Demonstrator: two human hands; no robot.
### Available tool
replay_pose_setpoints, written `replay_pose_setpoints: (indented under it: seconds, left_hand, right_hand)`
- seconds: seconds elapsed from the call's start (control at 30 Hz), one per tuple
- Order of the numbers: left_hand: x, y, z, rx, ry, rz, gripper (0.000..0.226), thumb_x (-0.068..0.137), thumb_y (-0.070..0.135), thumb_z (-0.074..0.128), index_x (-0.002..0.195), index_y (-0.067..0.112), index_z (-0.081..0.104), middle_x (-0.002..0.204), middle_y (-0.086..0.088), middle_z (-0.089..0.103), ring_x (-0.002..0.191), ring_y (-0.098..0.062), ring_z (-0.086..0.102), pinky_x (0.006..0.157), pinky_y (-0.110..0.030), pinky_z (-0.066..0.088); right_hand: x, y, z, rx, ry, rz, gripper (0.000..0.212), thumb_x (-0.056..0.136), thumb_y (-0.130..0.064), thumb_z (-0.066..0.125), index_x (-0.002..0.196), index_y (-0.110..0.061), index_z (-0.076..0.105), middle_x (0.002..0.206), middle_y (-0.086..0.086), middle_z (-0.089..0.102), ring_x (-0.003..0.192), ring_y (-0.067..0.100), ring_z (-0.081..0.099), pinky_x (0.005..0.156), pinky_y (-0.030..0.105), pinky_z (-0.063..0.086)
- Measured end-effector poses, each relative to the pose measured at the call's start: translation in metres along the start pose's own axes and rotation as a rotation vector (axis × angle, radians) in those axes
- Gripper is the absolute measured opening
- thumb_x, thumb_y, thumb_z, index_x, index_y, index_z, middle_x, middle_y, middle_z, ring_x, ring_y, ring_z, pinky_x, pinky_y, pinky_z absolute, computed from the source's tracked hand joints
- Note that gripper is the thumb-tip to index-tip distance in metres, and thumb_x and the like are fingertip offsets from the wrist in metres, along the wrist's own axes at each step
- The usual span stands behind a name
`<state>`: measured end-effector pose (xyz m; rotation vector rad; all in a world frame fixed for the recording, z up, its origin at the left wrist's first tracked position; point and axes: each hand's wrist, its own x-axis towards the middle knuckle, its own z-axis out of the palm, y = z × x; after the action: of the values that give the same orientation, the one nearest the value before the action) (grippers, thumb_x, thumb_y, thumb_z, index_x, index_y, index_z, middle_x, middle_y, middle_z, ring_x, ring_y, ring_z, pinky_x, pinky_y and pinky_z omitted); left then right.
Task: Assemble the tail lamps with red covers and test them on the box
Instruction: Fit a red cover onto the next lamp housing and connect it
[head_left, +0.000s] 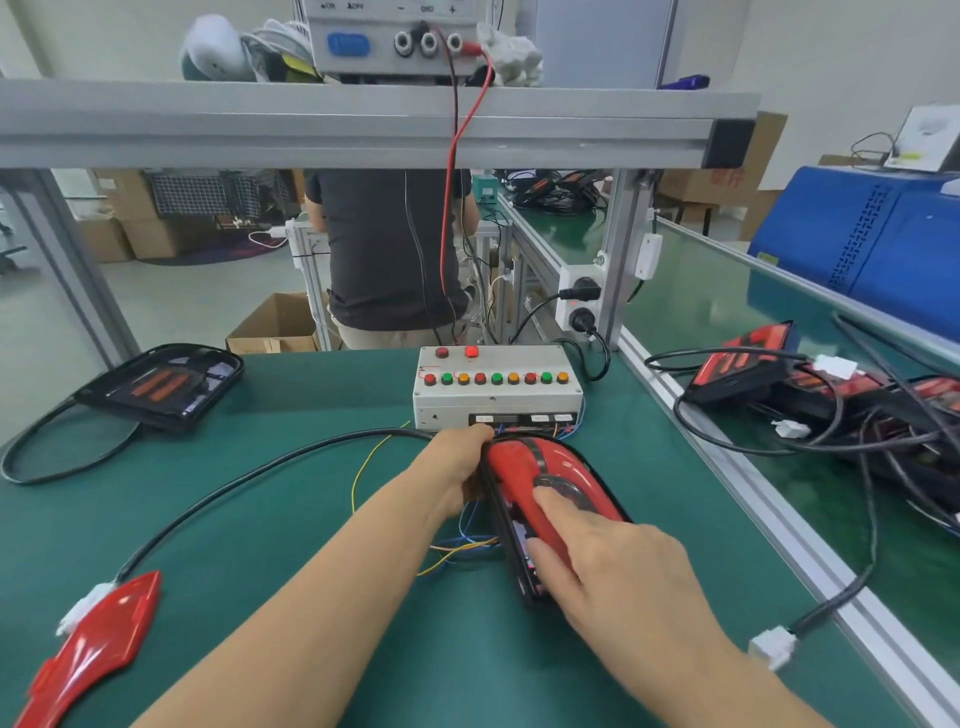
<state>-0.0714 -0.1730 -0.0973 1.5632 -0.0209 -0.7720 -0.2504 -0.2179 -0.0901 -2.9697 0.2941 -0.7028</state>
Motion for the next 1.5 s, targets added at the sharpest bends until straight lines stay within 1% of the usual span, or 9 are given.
replay_pose_setpoints:
  seconds: [0.1, 0.3, 0.6, 0.77, 0.87, 0.97, 1.07, 1.3, 1.5]
  left_hand:
    - [-0.006, -0.006, 0.000, -0.170, 0.004, -0.042, 0.018, 0.096, 0.019, 0.049, 0.081, 0.011, 0.056, 0.057, -0.008, 0.061, 0.042, -0.019, 0.056, 0.038, -0.026, 0.050]
    - [-0.018, -0.013, 0.002, -0.345, 0.001, -0.001, 0.022, 0.096, 0.024, 0.050, 0.083, 0.011, 0.062, 0.056, -0.006, 0.069, 0.047, -0.019, 0.064, 0.046, -0.027, 0.051]
    - [-0.029, -0.020, 0.004, -0.217, -0.208, 0.151, 0.030, 0.075, 0.013, 0.073, 0.104, 0.013, 0.065, 0.088, -0.012, 0.074, 0.072, -0.025, 0.072, 0.060, -0.033, 0.056]
    - [-0.030, -0.011, 0.001, -0.427, -0.106, 0.186, 0.033, 0.074, 0.008, 0.072, 0.105, 0.008, 0.062, 0.080, -0.012, 0.074, 0.063, -0.023, 0.070, 0.055, -0.033, 0.056]
    - [-0.032, -0.003, -0.002, -0.488, -0.100, 0.271, 0.028, 0.078, 0.008, 0.069, 0.105, 0.009, 0.061, 0.080, -0.010, 0.073, 0.065, -0.022, 0.069, 0.059, -0.036, 0.058]
    - [-0.041, -0.001, 0.004, -0.496, -0.127, 0.320, 0.023, 0.080, 0.009, 0.068, 0.102, 0.011, 0.064, 0.081, -0.010, 0.073, 0.066, -0.020, 0.069, 0.058, -0.034, 0.057]
    - [-0.051, -0.004, 0.013, -0.488, -0.170, 0.333, 0.027, 0.080, 0.011, 0.068, 0.107, 0.011, 0.064, 0.087, -0.010, 0.074, 0.069, -0.019, 0.070, 0.058, -0.033, 0.057]
    - [-0.060, -0.007, 0.013, -0.468, -0.222, 0.367, 0.052, 0.061, 0.018, 0.074, 0.112, 0.015, 0.064, 0.093, -0.008, 0.074, 0.072, -0.017, 0.070, 0.059, -0.029, 0.056]
    - [-0.060, -0.009, 0.009, -0.458, -0.218, 0.326, 0.040, 0.065, 0.009, 0.072, 0.104, 0.014, 0.068, 0.091, -0.010, 0.074, 0.071, -0.020, 0.071, 0.056, -0.032, 0.056]
  right_hand:
    - [0.003, -0.007, -0.001, -0.140, 0.048, -0.019, 0.032, 0.077, -0.041, 0.070, 0.101, -0.019, 0.073, 0.051, -0.005, 0.062, 0.035, 0.016, 0.054, 0.039, 0.022, 0.020]
    - [0.001, -0.015, 0.007, -0.202, -0.029, -0.005, 0.059, 0.049, -0.042, 0.089, 0.097, -0.010, 0.077, 0.042, 0.002, 0.057, 0.028, 0.011, 0.049, 0.031, 0.014, 0.025]
    - [-0.007, -0.005, 0.011, -0.162, 0.048, -0.050, 0.058, 0.071, -0.057, 0.071, 0.112, -0.016, 0.073, 0.048, -0.003, 0.059, 0.034, 0.008, 0.053, 0.032, 0.015, 0.031]
    - [-0.021, 0.008, -0.016, 0.319, -0.159, 0.351, 0.060, 0.076, -0.082, 0.020, 0.109, -0.048, 0.058, 0.083, -0.019, 0.058, 0.073, -0.001, 0.056, 0.066, 0.025, 0.046]
    - [-0.030, 0.026, -0.023, 0.797, -0.185, 0.677, 0.058, 0.060, -0.087, 0.042, 0.081, -0.037, 0.064, 0.057, -0.014, 0.055, 0.050, 0.001, 0.048, 0.062, 0.027, 0.046]
    - [-0.030, 0.030, -0.014, 1.257, -0.343, 0.851, 0.084, 0.050, -0.065, 0.068, 0.123, -0.026, 0.059, 0.087, -0.004, 0.075, 0.071, 0.007, 0.071, 0.074, 0.033, 0.058]
    - [-0.026, 0.025, -0.003, 1.580, -0.331, 0.845, 0.079, 0.053, -0.040, 0.080, 0.124, -0.016, 0.058, 0.108, 0.006, 0.073, 0.095, 0.023, 0.072, 0.075, 0.034, 0.059]
    - [-0.026, 0.022, 0.002, 1.706, -0.277, 0.817, 0.052, 0.059, -0.019, 0.078, 0.106, 0.000, 0.069, 0.099, 0.019, 0.073, 0.083, 0.025, 0.071, 0.066, 0.029, 0.059]
    - [-0.029, 0.017, 0.007, 1.688, -0.264, 0.797, 0.045, 0.054, -0.019, 0.082, 0.094, -0.001, 0.075, 0.093, 0.021, 0.072, 0.076, 0.025, 0.070, 0.065, 0.027, 0.058]
